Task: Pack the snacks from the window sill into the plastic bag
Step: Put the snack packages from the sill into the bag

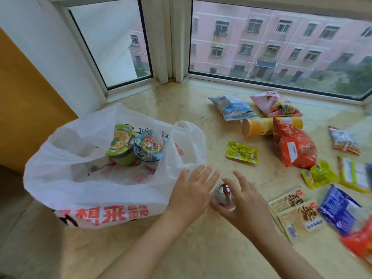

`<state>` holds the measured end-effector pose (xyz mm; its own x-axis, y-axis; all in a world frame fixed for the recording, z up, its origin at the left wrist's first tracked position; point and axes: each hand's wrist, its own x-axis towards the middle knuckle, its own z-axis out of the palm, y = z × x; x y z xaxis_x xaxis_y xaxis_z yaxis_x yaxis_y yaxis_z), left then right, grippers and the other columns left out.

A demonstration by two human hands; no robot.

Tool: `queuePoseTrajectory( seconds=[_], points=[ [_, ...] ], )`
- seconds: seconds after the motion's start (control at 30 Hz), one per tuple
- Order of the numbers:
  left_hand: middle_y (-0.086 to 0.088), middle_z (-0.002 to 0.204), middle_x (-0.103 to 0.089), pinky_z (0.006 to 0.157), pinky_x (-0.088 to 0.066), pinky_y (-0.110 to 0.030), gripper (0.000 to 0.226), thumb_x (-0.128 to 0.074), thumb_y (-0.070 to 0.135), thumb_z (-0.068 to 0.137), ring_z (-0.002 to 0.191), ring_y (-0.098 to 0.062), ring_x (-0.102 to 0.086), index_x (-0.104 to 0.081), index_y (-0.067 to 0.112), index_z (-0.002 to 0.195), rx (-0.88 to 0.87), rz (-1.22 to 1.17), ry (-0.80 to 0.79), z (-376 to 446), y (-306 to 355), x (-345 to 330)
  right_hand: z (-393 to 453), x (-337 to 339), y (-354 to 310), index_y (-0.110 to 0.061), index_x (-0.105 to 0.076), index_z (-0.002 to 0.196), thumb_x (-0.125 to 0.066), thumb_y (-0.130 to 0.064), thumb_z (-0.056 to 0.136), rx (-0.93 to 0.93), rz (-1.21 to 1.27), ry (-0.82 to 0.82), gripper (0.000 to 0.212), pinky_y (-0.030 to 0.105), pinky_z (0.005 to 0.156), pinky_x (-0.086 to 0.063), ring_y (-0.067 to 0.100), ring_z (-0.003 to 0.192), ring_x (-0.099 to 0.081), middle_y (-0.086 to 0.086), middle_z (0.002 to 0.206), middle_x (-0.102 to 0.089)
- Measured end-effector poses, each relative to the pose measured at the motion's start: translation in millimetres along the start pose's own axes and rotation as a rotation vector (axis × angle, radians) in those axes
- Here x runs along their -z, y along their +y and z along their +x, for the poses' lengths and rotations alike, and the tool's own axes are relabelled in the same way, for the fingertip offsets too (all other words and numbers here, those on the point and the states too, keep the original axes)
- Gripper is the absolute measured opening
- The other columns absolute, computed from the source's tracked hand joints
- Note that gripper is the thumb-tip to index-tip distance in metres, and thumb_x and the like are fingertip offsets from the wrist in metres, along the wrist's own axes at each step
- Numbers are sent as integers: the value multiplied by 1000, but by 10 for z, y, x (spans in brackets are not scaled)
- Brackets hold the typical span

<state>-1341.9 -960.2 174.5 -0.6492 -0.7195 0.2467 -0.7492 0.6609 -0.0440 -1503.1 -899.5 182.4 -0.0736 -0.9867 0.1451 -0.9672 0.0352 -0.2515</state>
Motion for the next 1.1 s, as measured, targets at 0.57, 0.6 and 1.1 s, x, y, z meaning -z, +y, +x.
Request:
queuePoseTrajectory(
  seconds=[0.57,0.6,1.1],
  points=[
    [-2,159,-17,100,-38,-36,96,-61,47,86,142,-20,-27,3,23,152,671,-481,24,-85,-182,194,89,112,-13,-27,-65,108,-88,-20,53,27,312,111,60,33,57,-53,21,82,-66,-11,107,-62],
    [-2,158,-19,102,-36,-36,94,-61,46,87,141,-20,-28,0,20,153,711,-505,-12,-70,-182,170,151,260,-58,-26,-66,107,-89,-20,53,32,326,146,59,32,58,-54,19,83,-66,-11,108,-63],
    [12,117,-63,53,-53,-23,47,-42,44,88,95,-12,-64,-52,24,129,-39,-255,-6,-410,-47,8,1113,506,-914,-23,-65,116,-82,-17,55,172,492,18,64,31,76,-51,18,93,-64,-5,114,-65]
  ],
)
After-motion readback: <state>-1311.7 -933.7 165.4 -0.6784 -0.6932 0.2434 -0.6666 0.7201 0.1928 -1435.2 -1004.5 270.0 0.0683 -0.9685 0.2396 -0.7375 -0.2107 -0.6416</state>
